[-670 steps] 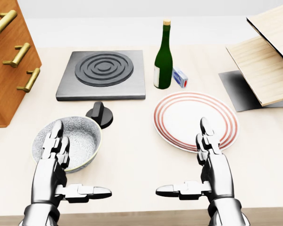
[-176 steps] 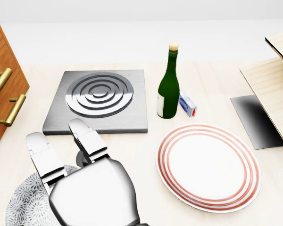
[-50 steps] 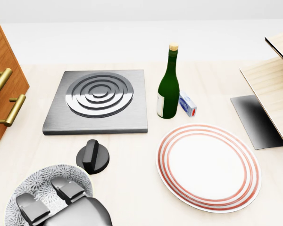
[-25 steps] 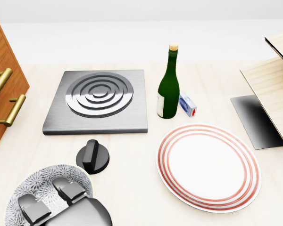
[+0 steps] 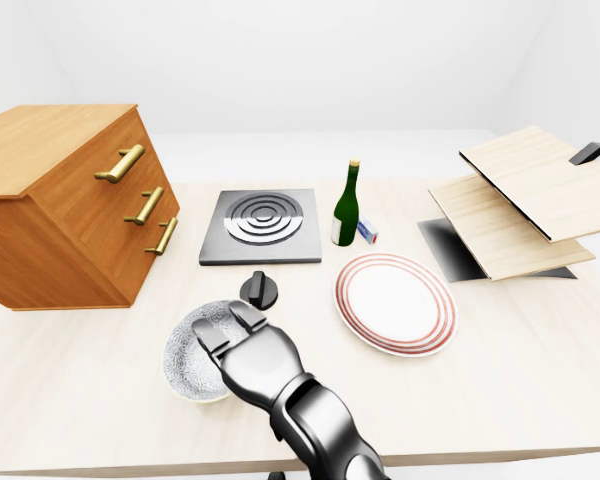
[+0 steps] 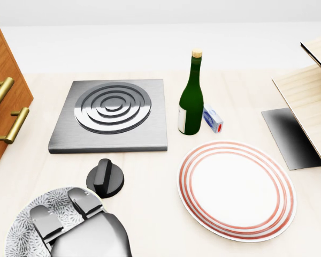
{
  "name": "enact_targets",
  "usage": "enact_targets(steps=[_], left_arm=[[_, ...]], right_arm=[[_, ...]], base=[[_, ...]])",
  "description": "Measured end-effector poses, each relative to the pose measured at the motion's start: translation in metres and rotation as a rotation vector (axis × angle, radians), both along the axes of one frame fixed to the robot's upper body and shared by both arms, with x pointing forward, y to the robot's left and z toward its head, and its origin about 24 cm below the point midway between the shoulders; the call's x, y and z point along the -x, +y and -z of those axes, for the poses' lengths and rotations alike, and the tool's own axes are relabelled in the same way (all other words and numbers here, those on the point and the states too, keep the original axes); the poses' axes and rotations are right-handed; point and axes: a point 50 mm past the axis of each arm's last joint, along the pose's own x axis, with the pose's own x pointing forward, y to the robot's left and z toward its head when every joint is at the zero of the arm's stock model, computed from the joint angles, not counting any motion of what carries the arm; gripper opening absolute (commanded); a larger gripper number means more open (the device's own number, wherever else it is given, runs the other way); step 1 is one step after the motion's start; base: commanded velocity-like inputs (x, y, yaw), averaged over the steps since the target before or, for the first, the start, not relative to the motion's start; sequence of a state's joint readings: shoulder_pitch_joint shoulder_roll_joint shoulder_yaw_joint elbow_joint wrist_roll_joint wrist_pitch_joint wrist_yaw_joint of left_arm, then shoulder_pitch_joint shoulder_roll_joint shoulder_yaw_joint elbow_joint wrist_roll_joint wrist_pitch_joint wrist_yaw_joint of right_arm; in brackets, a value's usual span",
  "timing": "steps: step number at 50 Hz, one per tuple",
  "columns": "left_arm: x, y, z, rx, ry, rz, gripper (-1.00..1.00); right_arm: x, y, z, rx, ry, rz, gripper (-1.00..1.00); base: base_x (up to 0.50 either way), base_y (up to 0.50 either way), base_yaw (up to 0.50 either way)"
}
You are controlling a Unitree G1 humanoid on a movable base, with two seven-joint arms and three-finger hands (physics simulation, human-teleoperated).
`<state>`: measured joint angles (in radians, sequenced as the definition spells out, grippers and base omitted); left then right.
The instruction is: Pick up the akita bowl and put it on the plate.
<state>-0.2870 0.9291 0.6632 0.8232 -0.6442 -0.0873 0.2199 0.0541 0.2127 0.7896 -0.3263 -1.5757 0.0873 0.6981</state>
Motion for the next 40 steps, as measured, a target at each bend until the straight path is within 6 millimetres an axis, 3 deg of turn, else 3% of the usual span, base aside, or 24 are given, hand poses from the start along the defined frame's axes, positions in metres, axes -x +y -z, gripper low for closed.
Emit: enact_targets(steps=[40], left_arm=[[0.0000,-0.0001,0.0000,0.004,-0.007,0.000,1.00]], right_arm=[[-0.0066,0.0090,0.0087,0.009,0.054,-0.013,0.96]], base=[[0.00,0.00,0.00]])
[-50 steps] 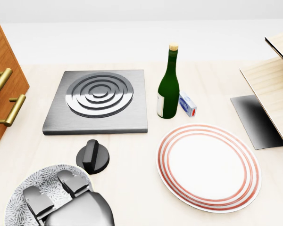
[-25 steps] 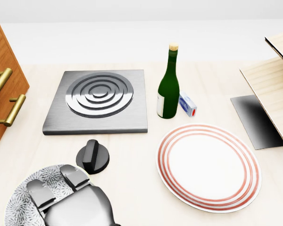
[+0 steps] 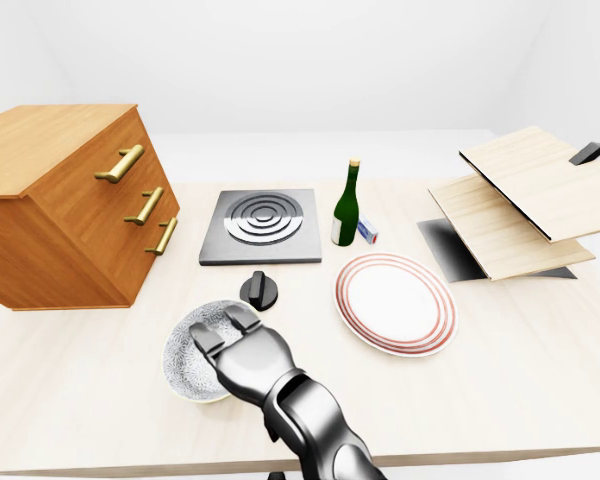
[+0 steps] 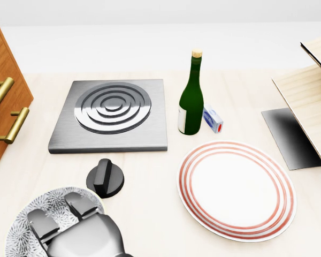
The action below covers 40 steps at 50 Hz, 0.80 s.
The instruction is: Pick up the akita bowl and put it on the plate.
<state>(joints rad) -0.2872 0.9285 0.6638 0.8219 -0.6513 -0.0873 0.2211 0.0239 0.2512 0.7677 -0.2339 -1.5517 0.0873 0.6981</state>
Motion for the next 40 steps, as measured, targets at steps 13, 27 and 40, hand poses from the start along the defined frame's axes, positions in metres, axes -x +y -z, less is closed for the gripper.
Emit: enact_targets(steps=[13,27,40], left_arm=[[0.000,0.000,0.000,0.001,-0.002,0.000,1.00],[0.000,0.000,0.000,0.002,-0.003,0.001,1.00],[0.000,0.000,0.000,0.003,-0.004,0.001,1.00]], right_arm=[[0.000,0.000,0.006,0.007,0.028,-0.007,0.96],[0.000,0.001,0.015,0.009,0.078,-0.022,0.96],[0.000,0.004,0.017,0.011,0.088,-0.033,0.96]], base=[[0.00,0.00,0.00],[0.00,0.00,0.00],[0.00,0.00,0.00]])
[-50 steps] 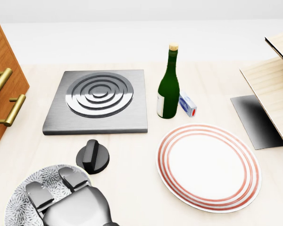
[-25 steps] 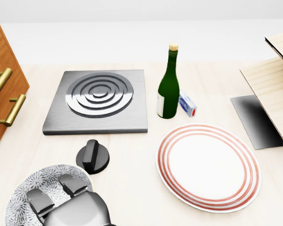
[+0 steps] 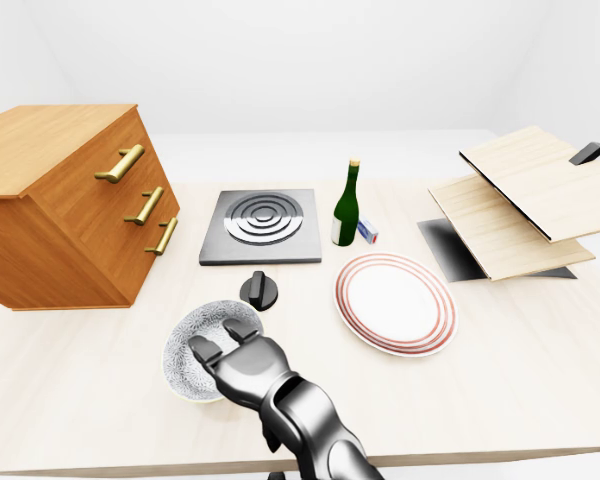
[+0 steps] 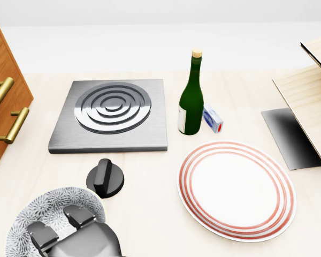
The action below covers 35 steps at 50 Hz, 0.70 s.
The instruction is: Pick up the akita bowl and put it on the plate.
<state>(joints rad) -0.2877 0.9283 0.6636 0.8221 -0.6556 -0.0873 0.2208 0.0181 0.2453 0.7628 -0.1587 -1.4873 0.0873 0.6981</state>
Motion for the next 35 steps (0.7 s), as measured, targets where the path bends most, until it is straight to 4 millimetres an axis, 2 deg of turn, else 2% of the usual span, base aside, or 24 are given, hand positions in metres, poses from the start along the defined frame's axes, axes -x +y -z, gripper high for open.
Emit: enact_targets(steps=[19,35], left_arm=[[0.0000,0.0000,-0.0001,0.001,-0.002,0.000,1.00],[0.0000,0.0000,-0.0001,0.001,-0.003,0.000,1.00]], right_arm=[[0.0025,0.0069,-0.0064,0.004,-0.034,-0.012,0.96],[0.0048,0.0079,-0.0012,0.004,-0.005,-0.025,0.96]], base=[[0.00,0.00,0.00],[0.00,0.00,0.00]])
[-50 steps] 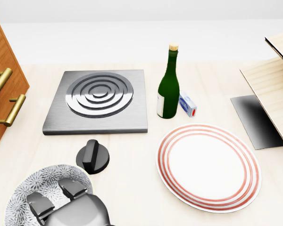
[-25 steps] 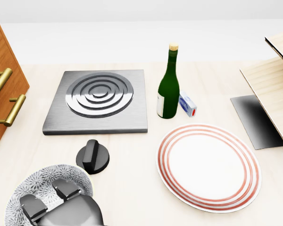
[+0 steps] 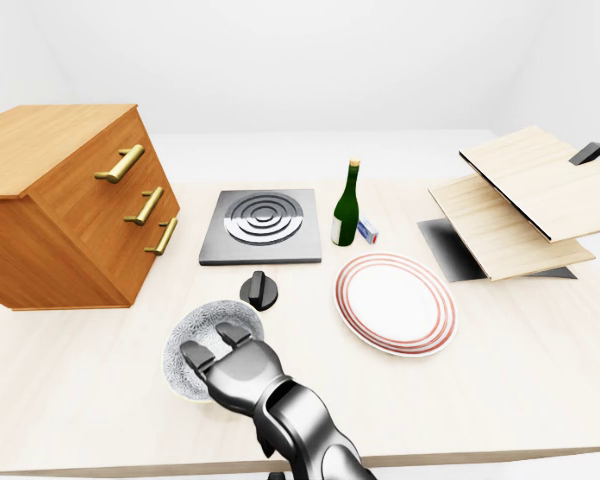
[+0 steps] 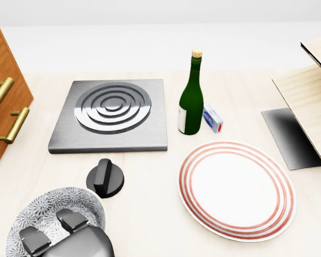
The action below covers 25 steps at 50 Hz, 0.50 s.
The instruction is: Pick up the akita bowl and put it on the plate.
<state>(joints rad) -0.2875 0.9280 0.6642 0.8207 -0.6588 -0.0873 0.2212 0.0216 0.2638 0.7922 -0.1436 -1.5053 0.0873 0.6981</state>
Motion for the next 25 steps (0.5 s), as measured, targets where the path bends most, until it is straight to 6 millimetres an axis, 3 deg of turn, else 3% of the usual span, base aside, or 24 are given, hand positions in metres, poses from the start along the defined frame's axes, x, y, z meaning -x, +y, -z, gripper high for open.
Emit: enact_targets(steps=[25], left_arm=[[-0.0002,-0.0001,0.0000,0.001,-0.002,0.002,1.00]], right_arm=[[0.0036,0.0003,0.0100,-0.007,0.061,-0.023,0.96]], base=[[0.00,0.00,0.00]])
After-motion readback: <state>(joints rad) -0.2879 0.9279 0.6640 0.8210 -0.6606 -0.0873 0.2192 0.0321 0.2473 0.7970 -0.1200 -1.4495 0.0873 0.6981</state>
